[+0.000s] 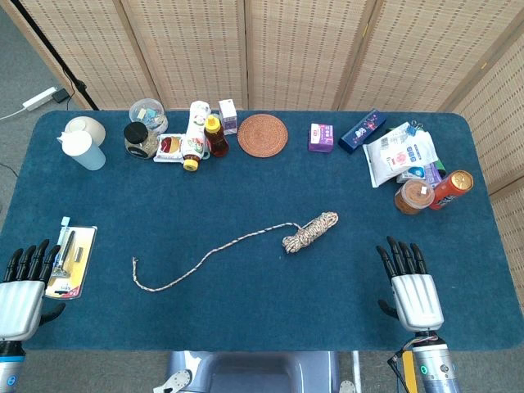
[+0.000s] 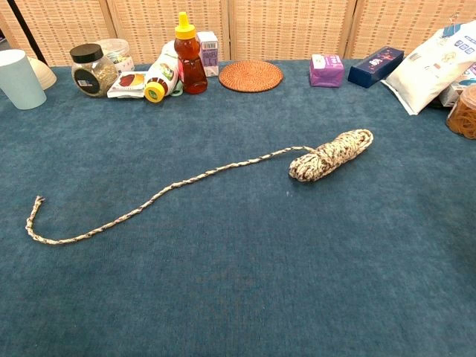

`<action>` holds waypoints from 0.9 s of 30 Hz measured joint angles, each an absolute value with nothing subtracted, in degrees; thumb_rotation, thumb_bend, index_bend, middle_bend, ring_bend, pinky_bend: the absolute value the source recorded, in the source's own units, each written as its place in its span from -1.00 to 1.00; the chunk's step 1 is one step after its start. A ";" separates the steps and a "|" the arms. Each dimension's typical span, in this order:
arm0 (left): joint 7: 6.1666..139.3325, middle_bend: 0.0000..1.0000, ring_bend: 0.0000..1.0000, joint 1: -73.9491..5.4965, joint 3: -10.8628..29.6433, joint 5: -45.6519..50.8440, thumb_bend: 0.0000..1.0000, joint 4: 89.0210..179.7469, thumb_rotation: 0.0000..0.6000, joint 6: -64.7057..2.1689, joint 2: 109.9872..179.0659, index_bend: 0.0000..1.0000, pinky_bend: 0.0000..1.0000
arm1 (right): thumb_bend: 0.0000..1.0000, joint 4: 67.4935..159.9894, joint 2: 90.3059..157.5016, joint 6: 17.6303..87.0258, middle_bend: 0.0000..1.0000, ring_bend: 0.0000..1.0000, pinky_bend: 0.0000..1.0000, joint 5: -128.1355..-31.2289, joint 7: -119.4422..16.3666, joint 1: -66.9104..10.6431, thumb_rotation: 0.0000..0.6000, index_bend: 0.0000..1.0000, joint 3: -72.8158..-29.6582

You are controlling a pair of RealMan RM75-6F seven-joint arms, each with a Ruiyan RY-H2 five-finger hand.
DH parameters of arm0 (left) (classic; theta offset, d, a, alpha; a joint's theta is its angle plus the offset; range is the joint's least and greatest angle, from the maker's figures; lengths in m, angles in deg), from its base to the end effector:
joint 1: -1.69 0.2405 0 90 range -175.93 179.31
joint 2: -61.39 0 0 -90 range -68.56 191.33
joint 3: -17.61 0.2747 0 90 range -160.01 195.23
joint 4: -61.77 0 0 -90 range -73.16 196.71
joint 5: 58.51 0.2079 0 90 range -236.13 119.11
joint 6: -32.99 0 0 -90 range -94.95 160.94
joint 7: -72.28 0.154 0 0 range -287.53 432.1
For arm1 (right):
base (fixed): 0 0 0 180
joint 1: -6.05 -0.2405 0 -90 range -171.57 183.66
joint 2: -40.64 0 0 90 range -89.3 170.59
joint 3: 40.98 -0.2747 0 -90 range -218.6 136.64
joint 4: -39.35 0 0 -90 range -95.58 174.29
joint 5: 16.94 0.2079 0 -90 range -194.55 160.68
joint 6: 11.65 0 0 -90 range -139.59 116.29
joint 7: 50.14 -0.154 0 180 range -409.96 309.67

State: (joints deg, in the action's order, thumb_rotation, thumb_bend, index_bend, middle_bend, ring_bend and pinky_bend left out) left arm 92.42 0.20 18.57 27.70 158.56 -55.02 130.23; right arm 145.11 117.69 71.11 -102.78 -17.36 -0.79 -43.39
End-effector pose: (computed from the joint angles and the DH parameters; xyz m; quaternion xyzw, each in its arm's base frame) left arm -0.3159 0.1582 0.1332 -0.6271 -0.3510 -0.3072 0.6239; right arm -0.2450 -0.1921 0.0809 0.6496 -0.3498 0.3566 0.5731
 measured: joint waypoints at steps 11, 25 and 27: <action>91.46 -1.00 -1.00 -0.09 18.46 27.37 -0.92 159.73 1.00 -53.83 129.37 -1.00 -1.00 | -1.00 145.44 117.21 71.09 -1.00 -1.00 -1.00 -103.35 -19.60 -0.79 1.00 -0.80 -43.06; 90.08 -1.00 -1.00 -1.10 19.69 29.75 -0.90 160.04 1.00 -51.71 129.89 -0.94 -1.00 | -1.00 145.44 116.17 70.92 -1.00 -1.00 -1.00 -103.12 -22.31 -0.86 1.00 -0.80 -43.19; 89.29 -1.00 -1.00 -1.21 19.80 30.21 -0.87 159.81 1.00 -51.57 130.14 -0.75 -1.00 | -1.00 145.39 115.86 70.67 -1.00 -1.00 -1.00 -102.91 -22.75 -0.96 1.00 -0.80 -43.27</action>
State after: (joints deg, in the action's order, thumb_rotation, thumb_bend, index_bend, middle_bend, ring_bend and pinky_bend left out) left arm 89.29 -1.21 19.80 30.21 159.81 -51.57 130.14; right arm 145.39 115.86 70.67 -102.91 -22.75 -0.96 -43.27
